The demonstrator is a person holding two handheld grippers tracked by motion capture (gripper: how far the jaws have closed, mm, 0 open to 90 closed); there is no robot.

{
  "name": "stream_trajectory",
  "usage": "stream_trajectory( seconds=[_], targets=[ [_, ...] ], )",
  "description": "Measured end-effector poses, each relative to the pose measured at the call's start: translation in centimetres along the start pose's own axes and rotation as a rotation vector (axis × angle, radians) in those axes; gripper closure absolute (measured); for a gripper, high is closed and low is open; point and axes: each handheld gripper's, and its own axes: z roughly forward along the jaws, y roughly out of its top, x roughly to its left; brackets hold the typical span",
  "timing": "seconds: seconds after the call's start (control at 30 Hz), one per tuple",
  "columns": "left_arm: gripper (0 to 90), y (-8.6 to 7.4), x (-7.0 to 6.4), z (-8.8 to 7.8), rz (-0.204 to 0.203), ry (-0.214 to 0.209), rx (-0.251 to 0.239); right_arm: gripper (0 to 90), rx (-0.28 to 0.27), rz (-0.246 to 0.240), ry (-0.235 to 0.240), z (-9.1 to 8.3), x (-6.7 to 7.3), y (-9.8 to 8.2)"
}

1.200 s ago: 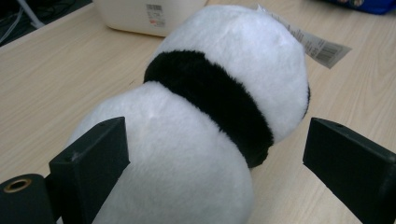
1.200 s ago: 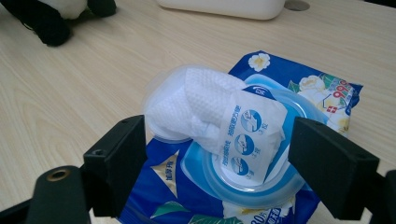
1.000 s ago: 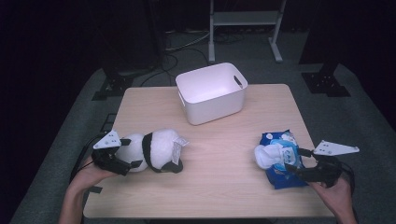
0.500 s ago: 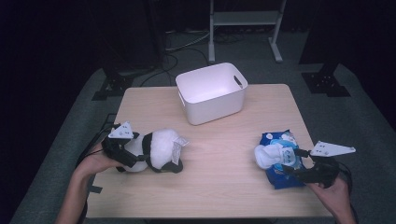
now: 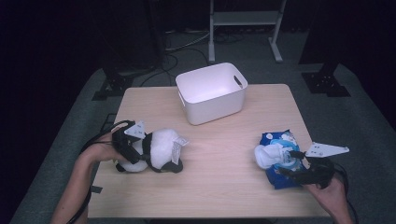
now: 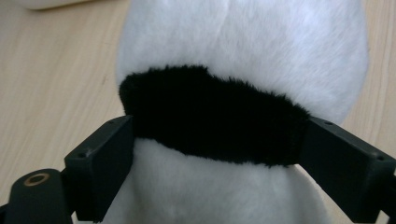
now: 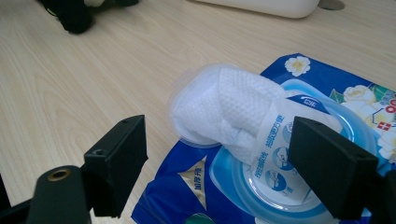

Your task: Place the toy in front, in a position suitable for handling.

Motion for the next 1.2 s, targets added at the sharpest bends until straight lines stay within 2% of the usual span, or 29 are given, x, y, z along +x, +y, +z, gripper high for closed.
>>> stream_trajectory(
  seconds=[0.13, 0.17, 0.27, 0.47, 0.57, 0.7, 0.77, 1.2],
  targets=[
    [10.0, -0.1, 0.0, 0.7, 0.020, 0.002, 0.020, 18.5, 0.011, -0.003, 0.005, 0.2, 0.2, 0.0],
    [13.3, -0.2, -0.3, 1.0, 0.039, 0.006, 0.018, 18.4, 0.006, -0.003, 0.008, 0.2, 0.3, 0.0],
    [17.3, -0.2, -0.4, 1.1, 0.048, 0.013, 0.016, 18.8, 0.000, 0.000, 0.009, 0.1, 0.3, 0.0],
    [32.9, -0.4, -0.7, 0.8, 0.068, 0.039, -0.011, 19.3, -0.039, 0.020, 0.024, -0.4, 0.1, 0.0],
    [37.6, -0.6, -0.9, 0.6, 0.083, 0.054, -0.044, 19.3, -0.046, 0.022, 0.026, -0.5, 0.0, 0.0],
    [43.5, -0.9, -1.1, 0.4, 0.059, 0.065, -0.074, 19.3, -0.055, 0.025, 0.030, -0.5, 0.0, 0.0],
    [45.1, -0.9, -1.2, 0.3, 0.067, 0.078, -0.083, 19.3, -0.064, 0.027, 0.032, -0.6, -0.1, 0.0],
    [51.7, -0.8, -0.9, -0.1, 0.045, 0.111, -0.149, 19.2, -0.106, 0.059, 0.040, -1.2, -0.5, -0.2]
  ],
)
